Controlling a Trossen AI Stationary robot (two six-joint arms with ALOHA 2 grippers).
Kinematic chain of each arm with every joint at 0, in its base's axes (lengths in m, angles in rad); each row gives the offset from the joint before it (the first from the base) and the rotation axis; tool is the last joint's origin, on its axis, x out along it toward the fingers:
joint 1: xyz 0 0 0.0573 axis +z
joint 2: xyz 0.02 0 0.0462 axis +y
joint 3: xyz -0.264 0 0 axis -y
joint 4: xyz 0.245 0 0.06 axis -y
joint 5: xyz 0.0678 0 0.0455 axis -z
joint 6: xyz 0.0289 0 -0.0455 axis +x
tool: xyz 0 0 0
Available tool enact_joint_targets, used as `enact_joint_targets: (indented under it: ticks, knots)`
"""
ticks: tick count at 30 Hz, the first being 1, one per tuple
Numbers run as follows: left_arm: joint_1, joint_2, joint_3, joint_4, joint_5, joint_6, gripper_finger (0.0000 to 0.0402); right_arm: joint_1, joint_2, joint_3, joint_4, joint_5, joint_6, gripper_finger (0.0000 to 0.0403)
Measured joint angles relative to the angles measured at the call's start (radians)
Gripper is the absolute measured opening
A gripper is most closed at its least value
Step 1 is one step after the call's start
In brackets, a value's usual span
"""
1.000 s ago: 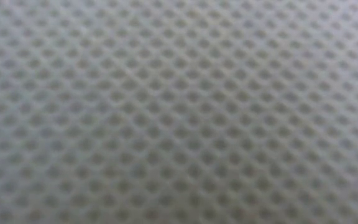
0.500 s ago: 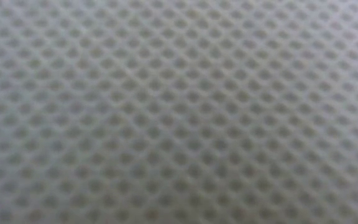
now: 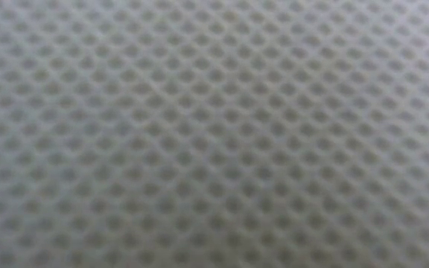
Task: Sort clothes
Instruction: Put the white polo shirt into the blue laundry organizer
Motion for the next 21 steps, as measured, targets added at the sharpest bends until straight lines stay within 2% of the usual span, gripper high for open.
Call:
enact_joint_targets:
  ticks: [3,11,16,21]
  knots:
    - [0.0,0.0,0.0,-0.001,-0.001,-0.001,0.0,-0.114,0.041,0.049,0.011,0.0,-0.007,0.0008]
    - [0.0,0.0,-0.001,-0.003,-0.001,-0.006,0.0,-0.391,0.052,0.047,0.021,0.029,0.074,0.0008]
    - [0.0,0.0,-0.001,-0.006,-0.002,-0.006,0.0,-0.489,0.056,0.047,-0.035,0.032,0.07,0.0008]
    - [0.0,0.0,-0.001,-0.013,-0.002,-0.005,0.0,-0.564,0.059,0.046,-0.187,0.073,0.067,0.0008]
